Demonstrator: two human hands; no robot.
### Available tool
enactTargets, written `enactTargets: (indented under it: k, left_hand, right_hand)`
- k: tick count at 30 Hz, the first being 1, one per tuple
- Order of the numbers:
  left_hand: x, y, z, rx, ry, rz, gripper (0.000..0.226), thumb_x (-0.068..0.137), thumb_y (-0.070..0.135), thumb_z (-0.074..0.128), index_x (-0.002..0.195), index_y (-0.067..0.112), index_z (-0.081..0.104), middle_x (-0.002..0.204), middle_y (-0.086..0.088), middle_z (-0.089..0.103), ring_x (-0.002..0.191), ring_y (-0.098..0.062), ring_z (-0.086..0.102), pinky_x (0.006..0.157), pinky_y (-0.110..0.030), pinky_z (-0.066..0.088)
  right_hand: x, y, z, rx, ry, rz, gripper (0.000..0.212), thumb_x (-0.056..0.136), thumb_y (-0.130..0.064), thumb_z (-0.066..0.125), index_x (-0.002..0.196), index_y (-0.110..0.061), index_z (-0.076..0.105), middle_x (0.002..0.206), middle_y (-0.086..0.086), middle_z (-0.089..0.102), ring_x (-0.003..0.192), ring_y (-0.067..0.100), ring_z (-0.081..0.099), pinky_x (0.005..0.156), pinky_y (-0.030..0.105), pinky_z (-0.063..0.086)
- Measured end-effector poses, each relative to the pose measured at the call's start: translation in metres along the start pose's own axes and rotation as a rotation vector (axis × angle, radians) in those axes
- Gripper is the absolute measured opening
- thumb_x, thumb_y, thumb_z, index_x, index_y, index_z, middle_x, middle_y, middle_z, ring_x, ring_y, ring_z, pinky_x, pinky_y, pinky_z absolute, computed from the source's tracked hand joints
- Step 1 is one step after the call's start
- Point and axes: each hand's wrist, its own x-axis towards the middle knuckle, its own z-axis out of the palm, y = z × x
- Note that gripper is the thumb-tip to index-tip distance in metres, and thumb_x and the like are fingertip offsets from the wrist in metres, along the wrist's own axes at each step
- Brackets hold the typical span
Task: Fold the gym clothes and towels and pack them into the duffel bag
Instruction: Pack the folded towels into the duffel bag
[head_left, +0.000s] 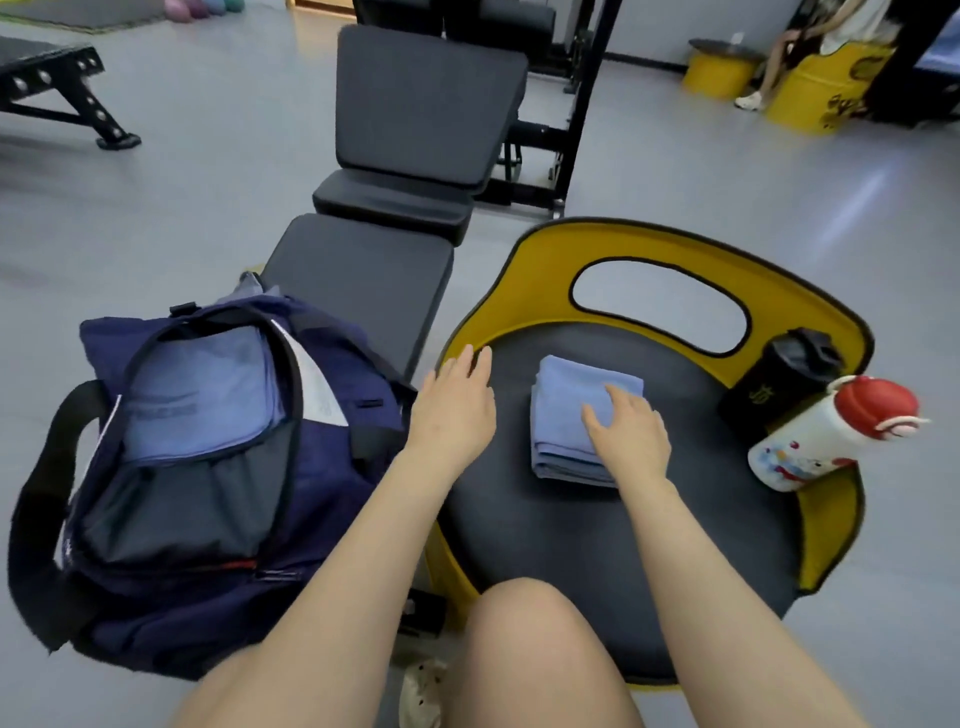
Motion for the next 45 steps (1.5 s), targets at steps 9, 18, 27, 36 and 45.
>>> enactTargets:
  k: [9, 18, 27, 36, 45]
  left_hand:
    - [0.042, 0.064, 0.090, -0.411, -0.320, -0.116, 0.066, 0.101, 0.030, 0.037, 0.152, 0.018, -0.003, 0.160, -0.007, -0.001, 0.145, -0.024, 0.016, 0.110, -0.036, 0.028]
    - [0.045, 0.076, 0.122, -0.571, -0.322, -0.210, 0.069, 0.101, 0.025, 0.036, 0.150, 0.021, -0.013, 0.156, -0.008, 0.006, 0.104, -0.022, 0.046, 0.080, -0.026, 0.037]
    - [0.040, 0.058, 0.117, -0.587, -0.240, -0.256, 0.065, 0.102, 0.024, 0.035, 0.151, 0.021, -0.007, 0.155, -0.009, 0.011, 0.117, -0.023, 0.046, 0.079, -0.023, 0.037]
    - [0.041, 0.012, 0.103, -0.517, -0.176, -0.334, 0.067, 0.101, 0.022, 0.038, 0.151, 0.020, -0.005, 0.152, -0.012, 0.015, 0.122, -0.028, 0.044, 0.090, -0.029, 0.038]
    - [0.039, -0.021, 0.093, -0.476, -0.114, -0.410, 0.067, 0.100, 0.019, 0.040, 0.152, 0.017, -0.002, 0.148, -0.015, 0.021, 0.122, -0.029, 0.042, 0.093, -0.032, 0.038]
  right_hand:
    - [0.022, 0.056, 0.015, 0.191, -0.097, 0.133, 0.064, 0.095, -0.046, 0.046, 0.151, -0.023, 0.022, 0.156, -0.001, 0.025, 0.141, 0.021, 0.028, 0.103, 0.042, 0.037]
    - [0.028, 0.070, 0.038, 0.382, -0.290, 0.192, 0.071, 0.097, -0.042, 0.045, 0.153, -0.029, 0.004, 0.140, 0.013, 0.046, 0.123, 0.032, 0.047, 0.091, 0.037, 0.042]
    - [0.025, 0.046, 0.050, 0.341, -0.284, 0.149, 0.069, 0.099, -0.041, 0.042, 0.153, -0.025, 0.003, 0.143, 0.015, 0.043, 0.126, 0.032, 0.045, 0.095, 0.037, 0.041]
    - [0.022, -0.002, 0.067, 0.333, -0.327, 0.079, 0.070, 0.099, -0.043, 0.042, 0.153, -0.025, 0.002, 0.145, 0.015, 0.041, 0.127, 0.033, 0.044, 0.095, 0.038, 0.041]
    - [0.022, -0.041, 0.080, 0.305, -0.357, 0.010, 0.070, 0.098, -0.043, 0.042, 0.153, -0.026, 0.002, 0.144, 0.014, 0.042, 0.126, 0.033, 0.045, 0.093, 0.038, 0.041]
